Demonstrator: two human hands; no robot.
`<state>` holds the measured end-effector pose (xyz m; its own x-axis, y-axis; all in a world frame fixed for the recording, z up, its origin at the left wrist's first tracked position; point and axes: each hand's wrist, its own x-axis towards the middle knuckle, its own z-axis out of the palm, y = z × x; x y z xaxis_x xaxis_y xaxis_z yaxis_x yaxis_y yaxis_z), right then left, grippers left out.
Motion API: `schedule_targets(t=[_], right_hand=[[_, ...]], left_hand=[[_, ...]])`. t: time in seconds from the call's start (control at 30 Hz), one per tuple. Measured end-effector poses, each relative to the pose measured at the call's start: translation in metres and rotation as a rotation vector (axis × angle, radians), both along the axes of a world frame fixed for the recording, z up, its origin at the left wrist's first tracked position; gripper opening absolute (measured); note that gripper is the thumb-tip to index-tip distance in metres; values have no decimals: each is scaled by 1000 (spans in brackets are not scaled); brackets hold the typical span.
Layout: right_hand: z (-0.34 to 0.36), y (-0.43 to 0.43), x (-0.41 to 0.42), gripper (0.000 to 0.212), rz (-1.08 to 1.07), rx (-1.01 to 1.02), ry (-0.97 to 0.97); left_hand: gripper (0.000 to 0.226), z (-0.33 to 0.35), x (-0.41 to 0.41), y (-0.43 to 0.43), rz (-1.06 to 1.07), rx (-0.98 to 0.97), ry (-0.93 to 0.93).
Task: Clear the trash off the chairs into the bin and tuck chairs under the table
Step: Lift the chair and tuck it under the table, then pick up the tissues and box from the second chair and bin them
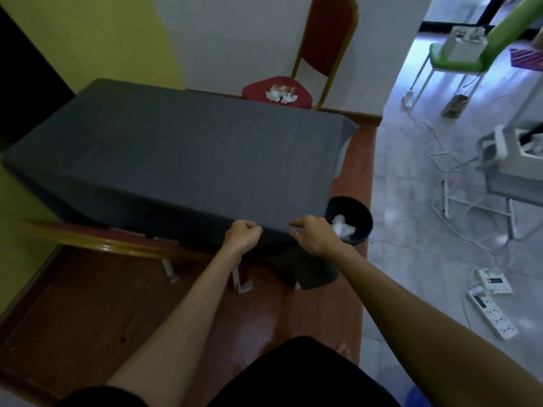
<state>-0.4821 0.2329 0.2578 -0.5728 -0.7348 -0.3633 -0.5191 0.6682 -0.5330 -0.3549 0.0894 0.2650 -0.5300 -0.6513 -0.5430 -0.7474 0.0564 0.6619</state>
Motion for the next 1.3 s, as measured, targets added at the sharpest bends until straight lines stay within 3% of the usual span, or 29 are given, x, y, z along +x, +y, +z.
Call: schedule_targets(t=[0.13,0.27,0.5,0.93,1.3], right_hand=[[3,49,-64,40,-42,-32,26],[4,93,-119,40,-89,-64,12],[6,134,-217,43,-135,-75,6],[-34,137,-457,45,-140,52,-76],[-48,103,-643,45,-130,30,-93]], left_hand=[[8,4,-81,43,-35,50,82],[30,-1,-149,86,-9,-22,188],[33,0,-242,133,-26,-85,355],[29,-64,-488,130,-58,13,223],[24,-81,-680,91,-120,1,166]])
